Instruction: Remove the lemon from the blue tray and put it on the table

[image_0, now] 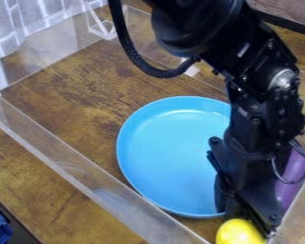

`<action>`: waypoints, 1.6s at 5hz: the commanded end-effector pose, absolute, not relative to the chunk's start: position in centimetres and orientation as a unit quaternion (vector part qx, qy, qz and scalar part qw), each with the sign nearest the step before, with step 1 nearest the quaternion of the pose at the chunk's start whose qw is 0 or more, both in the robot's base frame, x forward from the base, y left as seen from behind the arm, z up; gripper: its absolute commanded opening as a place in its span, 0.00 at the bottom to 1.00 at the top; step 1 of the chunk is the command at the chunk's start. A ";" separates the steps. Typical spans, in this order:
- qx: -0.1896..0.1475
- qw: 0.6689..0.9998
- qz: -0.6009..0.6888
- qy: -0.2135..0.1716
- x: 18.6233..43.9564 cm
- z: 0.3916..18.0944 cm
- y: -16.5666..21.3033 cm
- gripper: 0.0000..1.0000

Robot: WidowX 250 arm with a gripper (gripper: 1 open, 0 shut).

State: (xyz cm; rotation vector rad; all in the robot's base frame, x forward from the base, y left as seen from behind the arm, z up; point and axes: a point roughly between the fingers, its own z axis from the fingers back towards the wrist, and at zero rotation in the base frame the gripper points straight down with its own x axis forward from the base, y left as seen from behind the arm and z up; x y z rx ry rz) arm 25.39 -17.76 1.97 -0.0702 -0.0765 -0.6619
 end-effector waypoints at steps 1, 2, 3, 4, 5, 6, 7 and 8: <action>-0.039 0.946 -0.321 -0.002 23.6 0.6 -17.1 0.00; -0.045 0.946 -0.322 0.002 23.6 0.5 -17.1 0.00; -0.052 0.945 -0.324 0.007 23.5 0.5 -17.0 0.00; -0.059 0.943 -0.327 0.011 23.5 0.4 -17.0 1.00; -0.066 0.941 -0.330 0.015 23.6 0.6 -17.2 0.00; -0.073 0.939 -0.336 0.019 23.8 0.6 -17.4 0.00; -0.079 0.937 -0.339 0.021 24.1 0.5 -17.6 0.00; -0.087 0.935 -0.342 0.024 24.2 0.5 -17.6 1.00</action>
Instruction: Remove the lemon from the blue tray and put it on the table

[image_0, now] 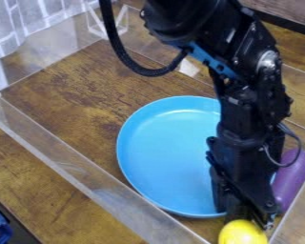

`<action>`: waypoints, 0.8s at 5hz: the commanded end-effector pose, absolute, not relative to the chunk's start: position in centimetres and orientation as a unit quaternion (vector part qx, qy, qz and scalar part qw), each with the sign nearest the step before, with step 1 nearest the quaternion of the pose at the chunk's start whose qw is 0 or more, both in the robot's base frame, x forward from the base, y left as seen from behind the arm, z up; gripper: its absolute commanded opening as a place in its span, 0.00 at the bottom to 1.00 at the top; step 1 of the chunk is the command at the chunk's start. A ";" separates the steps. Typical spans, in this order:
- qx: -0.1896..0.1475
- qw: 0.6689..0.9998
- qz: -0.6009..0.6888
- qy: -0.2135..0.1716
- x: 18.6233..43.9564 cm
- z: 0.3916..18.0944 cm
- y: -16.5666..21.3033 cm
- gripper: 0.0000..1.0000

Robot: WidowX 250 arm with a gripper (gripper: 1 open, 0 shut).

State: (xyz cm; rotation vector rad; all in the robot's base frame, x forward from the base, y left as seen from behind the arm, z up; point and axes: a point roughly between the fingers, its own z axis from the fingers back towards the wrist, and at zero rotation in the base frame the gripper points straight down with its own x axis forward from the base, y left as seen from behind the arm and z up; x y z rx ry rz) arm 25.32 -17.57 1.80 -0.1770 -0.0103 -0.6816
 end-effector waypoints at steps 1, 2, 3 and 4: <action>-0.096 0.932 -0.347 0.026 24.3 0.6 -17.7 0.00; -0.105 0.929 -0.354 0.028 24.3 0.6 -17.8 1.00; -0.113 0.925 -0.361 0.030 24.4 0.6 -17.7 1.00; -0.120 0.923 -0.365 0.034 24.6 0.5 -17.3 1.00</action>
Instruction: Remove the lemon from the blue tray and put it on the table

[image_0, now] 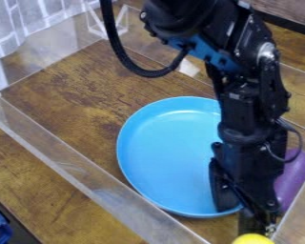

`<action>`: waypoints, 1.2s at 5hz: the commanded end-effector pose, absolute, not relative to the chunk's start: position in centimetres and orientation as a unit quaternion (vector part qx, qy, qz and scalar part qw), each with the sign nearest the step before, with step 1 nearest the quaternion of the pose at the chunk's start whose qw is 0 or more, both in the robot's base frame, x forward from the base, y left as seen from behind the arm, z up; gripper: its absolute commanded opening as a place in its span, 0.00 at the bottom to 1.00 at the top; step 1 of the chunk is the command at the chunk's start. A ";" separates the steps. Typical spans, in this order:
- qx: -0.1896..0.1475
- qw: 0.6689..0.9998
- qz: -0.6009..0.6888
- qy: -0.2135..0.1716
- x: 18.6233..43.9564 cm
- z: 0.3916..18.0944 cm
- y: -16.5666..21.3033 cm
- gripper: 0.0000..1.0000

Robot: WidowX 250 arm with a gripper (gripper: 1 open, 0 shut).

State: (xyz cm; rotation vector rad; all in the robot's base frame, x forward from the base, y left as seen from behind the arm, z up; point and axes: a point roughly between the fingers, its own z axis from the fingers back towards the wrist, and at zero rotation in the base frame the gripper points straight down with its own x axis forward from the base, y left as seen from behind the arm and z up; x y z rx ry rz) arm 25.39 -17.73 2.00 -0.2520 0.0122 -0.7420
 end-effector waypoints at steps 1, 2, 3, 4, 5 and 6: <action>-0.126 0.919 -0.372 0.038 24.6 0.4 -17.2 1.00; -0.133 0.915 -0.379 0.042 24.6 0.2 -17.2 1.00; -0.138 0.911 -0.386 0.046 24.5 0.1 -17.2 1.00; -0.142 0.908 -0.392 0.050 24.5 0.0 -17.2 1.00; -0.146 0.904 -0.398 0.053 24.4 -0.1 -17.2 1.00; -0.150 0.901 -0.404 0.055 24.3 -0.1 -17.2 1.00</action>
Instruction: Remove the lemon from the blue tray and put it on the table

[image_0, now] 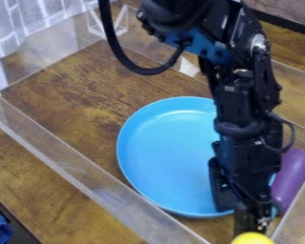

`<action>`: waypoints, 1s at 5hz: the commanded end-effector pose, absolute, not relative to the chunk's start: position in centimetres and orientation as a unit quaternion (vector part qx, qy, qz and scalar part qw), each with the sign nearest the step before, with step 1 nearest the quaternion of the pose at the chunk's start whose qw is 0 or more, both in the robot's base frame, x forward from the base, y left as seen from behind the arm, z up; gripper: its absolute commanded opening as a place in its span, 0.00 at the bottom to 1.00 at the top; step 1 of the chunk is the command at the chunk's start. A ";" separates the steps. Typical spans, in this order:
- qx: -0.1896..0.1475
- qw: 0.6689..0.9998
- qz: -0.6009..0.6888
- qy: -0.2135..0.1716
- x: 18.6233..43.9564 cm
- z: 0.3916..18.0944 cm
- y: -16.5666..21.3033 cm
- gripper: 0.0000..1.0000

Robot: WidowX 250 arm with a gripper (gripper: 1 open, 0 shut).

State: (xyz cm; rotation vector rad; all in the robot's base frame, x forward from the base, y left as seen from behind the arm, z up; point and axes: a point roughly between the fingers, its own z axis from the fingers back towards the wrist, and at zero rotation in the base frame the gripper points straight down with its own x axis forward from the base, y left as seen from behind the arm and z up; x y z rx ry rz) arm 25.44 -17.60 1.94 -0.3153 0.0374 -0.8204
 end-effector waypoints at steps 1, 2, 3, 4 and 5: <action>-0.154 0.897 -0.410 0.057 24.3 -0.2 -17.3 1.00; -0.157 0.894 -0.416 0.060 24.2 -0.3 -17.3 1.00; -0.160 0.890 -0.422 0.061 24.2 -0.3 -17.3 1.00; -0.162 0.889 -0.425 0.062 24.3 -0.3 -17.3 0.00; -0.162 0.887 -0.427 0.066 24.3 -0.1 -17.3 0.00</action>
